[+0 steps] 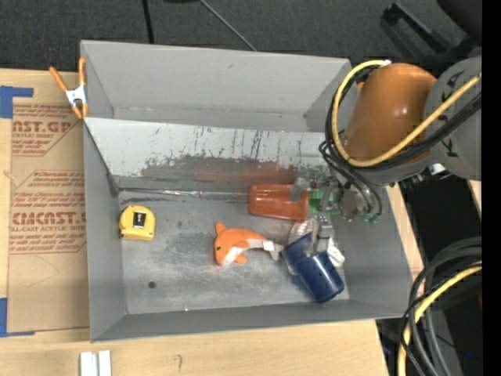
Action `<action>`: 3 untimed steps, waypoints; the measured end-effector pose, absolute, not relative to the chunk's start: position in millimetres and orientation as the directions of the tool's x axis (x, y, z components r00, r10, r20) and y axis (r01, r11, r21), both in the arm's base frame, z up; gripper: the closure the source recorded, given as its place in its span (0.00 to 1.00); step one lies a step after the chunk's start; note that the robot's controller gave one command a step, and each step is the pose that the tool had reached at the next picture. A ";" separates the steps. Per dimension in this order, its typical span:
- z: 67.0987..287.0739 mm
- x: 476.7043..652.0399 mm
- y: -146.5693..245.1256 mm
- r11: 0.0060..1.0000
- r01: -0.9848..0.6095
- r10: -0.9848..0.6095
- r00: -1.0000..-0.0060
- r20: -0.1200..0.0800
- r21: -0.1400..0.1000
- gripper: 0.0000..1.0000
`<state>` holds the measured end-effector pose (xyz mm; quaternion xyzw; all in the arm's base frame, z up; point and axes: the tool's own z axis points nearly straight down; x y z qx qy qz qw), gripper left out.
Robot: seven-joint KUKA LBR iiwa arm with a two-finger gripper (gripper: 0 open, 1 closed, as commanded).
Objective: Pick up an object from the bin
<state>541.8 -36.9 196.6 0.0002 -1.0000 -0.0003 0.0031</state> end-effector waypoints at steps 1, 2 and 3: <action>201.2 543.4 -37.0 1.000 -0.001 -0.001 -1.000 -0.002 0.000 0.00; 160.1 569.2 -16.1 0.999 0.042 0.042 -0.999 -0.011 0.000 0.00; 120.1 554.2 5.7 0.999 0.053 0.053 -0.999 -0.002 0.001 0.00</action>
Offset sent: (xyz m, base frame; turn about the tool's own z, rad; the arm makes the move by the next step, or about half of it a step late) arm 0.0381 0.0345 -0.0667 0.0619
